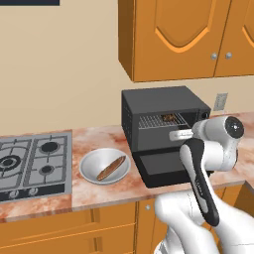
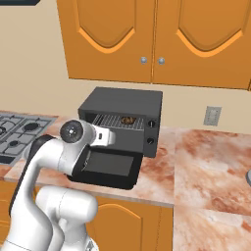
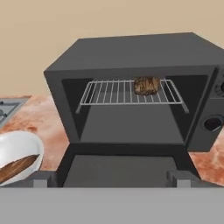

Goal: Pick up the heated bread from the toaster oven and place it in the bowl. Then move the bread bowl to the dining counter.

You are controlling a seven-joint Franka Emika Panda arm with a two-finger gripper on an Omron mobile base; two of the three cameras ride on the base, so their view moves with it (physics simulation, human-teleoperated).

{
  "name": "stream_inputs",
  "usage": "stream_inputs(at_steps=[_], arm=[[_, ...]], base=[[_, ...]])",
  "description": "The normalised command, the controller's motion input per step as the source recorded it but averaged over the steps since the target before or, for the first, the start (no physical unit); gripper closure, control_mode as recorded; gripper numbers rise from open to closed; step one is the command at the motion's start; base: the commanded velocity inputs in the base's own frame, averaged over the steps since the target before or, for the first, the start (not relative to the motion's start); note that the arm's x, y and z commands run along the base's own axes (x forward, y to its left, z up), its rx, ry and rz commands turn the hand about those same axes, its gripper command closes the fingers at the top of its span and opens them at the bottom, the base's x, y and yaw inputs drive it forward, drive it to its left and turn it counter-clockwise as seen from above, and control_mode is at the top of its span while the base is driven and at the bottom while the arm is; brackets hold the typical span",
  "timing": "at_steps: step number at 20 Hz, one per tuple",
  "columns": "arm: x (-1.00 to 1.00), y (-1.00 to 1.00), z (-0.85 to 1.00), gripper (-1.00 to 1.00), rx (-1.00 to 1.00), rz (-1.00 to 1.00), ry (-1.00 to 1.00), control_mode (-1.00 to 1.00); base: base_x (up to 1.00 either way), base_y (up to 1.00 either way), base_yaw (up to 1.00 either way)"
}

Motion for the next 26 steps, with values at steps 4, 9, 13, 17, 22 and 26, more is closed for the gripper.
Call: stream_inputs(at_steps=[4,9,13,17,22,26], arm=[[0.0,0.0,0.0,-1.0,0.0,0.0,-0.22,-1.0],[0.02,0.0,-0.03,-1.0,0.0,0.0,-0.14,-1.0],[0.15,0.0,-0.16,-1.0,0.0,0.01,-0.12,-1.0],[0.28,0.02,-0.22,-1.0,0.0,0.0,-0.12,-1.0],[0.34,0.03,-0.21,-1.0,0.02,0.01,-0.14,-1.0],[0.31,0.14,-0.11,-1.0,0.02,0.02,-0.13,-1.0]], base=[[0.0,0.0,0.0],[0.0,0.0,0.0],[0.0,0.0,0.0],[0.0,0.0,0.0],[0.0,0.0,0.0],[0.0,0.0,0.0]])
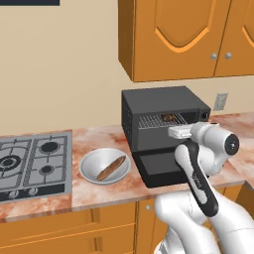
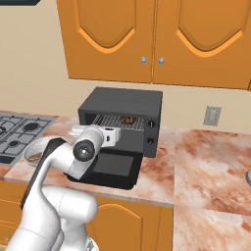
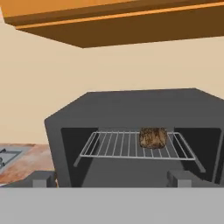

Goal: Pick up the heated bread from the toaster oven and place it in the bowl. Then move the bread bowl to the dining counter.

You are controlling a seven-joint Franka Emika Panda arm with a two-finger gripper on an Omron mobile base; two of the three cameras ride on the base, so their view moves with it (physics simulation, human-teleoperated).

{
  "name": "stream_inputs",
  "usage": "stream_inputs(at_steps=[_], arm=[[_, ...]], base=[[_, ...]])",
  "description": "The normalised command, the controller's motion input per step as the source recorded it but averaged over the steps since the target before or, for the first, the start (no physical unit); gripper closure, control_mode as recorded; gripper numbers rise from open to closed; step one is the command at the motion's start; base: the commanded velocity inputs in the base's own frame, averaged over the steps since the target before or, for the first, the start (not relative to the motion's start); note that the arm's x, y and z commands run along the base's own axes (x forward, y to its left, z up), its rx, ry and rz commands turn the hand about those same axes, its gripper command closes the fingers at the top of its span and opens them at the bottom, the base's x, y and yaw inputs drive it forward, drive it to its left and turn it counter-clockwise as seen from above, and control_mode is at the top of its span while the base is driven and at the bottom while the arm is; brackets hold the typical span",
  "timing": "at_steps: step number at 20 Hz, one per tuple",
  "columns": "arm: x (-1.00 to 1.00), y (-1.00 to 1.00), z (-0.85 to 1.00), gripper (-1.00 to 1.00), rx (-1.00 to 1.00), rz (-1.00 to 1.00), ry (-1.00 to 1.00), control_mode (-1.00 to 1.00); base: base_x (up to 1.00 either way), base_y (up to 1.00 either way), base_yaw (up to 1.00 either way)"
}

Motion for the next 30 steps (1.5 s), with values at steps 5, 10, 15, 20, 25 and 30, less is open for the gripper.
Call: stream_inputs(at_steps=[5,10,15,20,25,30], arm=[[0.44,0.24,-0.01,-1.0,0.0,0.0,0.0,-1.0],[0.37,0.13,-0.16,-1.0,0.0,0.0,0.01,-1.0],[0.06,-0.27,-0.33,-1.0,0.0,0.0,0.0,-1.0],[0.17,-0.02,-0.23,-1.0,0.0,0.0,0.0,-1.0],[0.25,0.0,-0.23,-1.0,0.0,0.0,0.0,-1.0],[0.33,0.0,-0.18,-1.0,0.0,0.0,0.0,-1.0]], base=[[0.0,0.0,0.0],[0.0,0.0,0.0],[0.0,0.0,0.0],[0.0,0.0,0.0],[0.0,0.0,0.0],[0.0,0.0,0.0]])
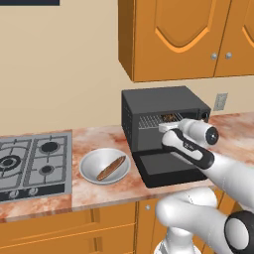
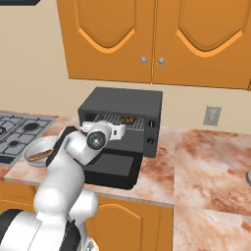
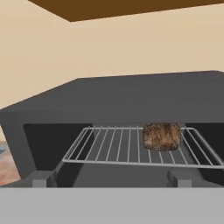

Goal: Pick up the heated bread from the toaster oven and place it in the bowl. Then move the bread bowl to the dining counter.

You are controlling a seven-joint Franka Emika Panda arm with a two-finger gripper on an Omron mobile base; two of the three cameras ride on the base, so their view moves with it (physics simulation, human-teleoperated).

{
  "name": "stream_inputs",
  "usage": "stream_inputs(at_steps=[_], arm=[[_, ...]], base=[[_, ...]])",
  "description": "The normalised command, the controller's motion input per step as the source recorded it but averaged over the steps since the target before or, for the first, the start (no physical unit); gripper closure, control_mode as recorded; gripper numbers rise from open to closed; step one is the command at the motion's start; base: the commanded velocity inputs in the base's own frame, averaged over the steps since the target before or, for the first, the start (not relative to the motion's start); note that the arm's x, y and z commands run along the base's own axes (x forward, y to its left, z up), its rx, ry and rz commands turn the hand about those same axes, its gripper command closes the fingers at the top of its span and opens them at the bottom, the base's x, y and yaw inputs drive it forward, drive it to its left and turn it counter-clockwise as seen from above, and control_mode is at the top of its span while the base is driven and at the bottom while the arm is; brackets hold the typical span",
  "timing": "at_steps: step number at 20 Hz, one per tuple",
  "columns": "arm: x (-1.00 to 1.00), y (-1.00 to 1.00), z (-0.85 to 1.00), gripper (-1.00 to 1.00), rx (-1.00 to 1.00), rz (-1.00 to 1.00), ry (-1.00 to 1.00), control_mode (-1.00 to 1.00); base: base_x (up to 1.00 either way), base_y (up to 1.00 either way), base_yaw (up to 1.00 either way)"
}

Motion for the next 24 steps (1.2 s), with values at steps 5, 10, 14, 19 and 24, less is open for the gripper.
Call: stream_inputs(at_steps=[5,10,14,19,24], arm=[[0.25,0.0,-0.27,-1.0,-0.03,0.0,0.0,-1.0],[0.26,0.0,-0.18,-1.0,-0.01,0.0,0.0,-1.0],[0.33,0.0,-0.09,-1.0,0.0,0.0,0.0,-1.0],[0.34,0.0,-0.08,-1.0,0.0,0.0,0.0,-1.0],[0.32,0.0,-0.18,-1.0,0.0,0.0,0.0,-1.0]], base=[[0.0,0.0,0.0],[0.0,0.0,0.0],[0.0,0.0,0.0],[0.0,0.0,0.0],[0.0,0.0,0.0]])
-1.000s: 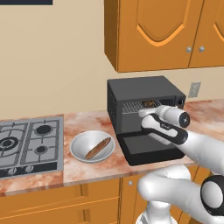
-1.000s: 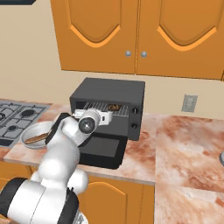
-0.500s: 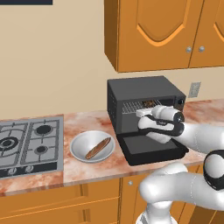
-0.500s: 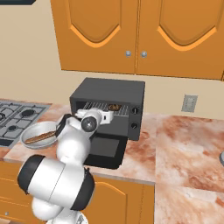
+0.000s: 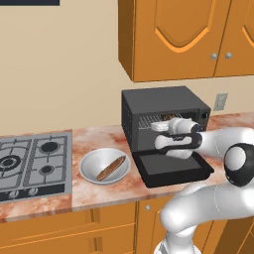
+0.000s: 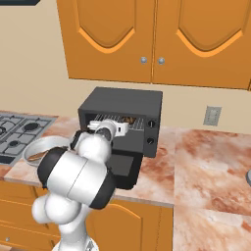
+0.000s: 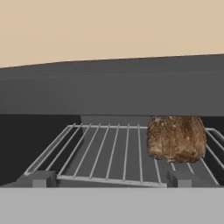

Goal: Pick up the heated bread from the toaster oven and place it in the bowl. Then move the bread bowl to the dining counter.

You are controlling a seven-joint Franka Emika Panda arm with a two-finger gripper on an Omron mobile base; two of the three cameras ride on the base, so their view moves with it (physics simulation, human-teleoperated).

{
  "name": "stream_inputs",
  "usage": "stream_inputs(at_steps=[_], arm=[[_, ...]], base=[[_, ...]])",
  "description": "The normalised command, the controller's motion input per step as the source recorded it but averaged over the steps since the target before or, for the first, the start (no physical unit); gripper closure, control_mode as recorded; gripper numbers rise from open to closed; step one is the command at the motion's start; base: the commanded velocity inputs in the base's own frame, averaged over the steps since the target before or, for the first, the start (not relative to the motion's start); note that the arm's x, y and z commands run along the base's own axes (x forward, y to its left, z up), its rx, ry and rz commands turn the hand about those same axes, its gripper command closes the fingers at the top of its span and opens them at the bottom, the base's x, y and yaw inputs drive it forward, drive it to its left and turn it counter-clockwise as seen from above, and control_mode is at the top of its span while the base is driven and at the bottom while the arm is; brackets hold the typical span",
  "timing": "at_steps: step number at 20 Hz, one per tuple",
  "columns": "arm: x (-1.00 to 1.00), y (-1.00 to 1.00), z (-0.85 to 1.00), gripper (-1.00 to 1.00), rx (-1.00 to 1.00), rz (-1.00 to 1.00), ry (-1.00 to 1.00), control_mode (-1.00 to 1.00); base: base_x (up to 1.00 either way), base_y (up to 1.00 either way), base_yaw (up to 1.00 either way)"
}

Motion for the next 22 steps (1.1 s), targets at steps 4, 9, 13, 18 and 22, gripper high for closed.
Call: stream_inputs(at_steps=[4,9,13,18,22], arm=[[0.33,0.0,-0.24,-1.0,-0.01,0.0,0.0,-1.0],[0.35,0.0,-0.28,-1.0,-0.04,0.0,0.0,-1.0],[0.23,0.0,-0.42,-1.0,-0.06,0.0,0.0,-1.0],[0.22,0.0,-0.32,-1.0,-0.06,-0.01,0.0,-1.0],[0.0,0.0,0.19,-1.0,0.0,-0.06,-0.04,-1.0]], base=[[0.0,0.0,0.0],[0.0,0.0,0.0],[0.0,0.0,0.0],[0.0,0.0,0.0],[0.0,0.0,0.0]])
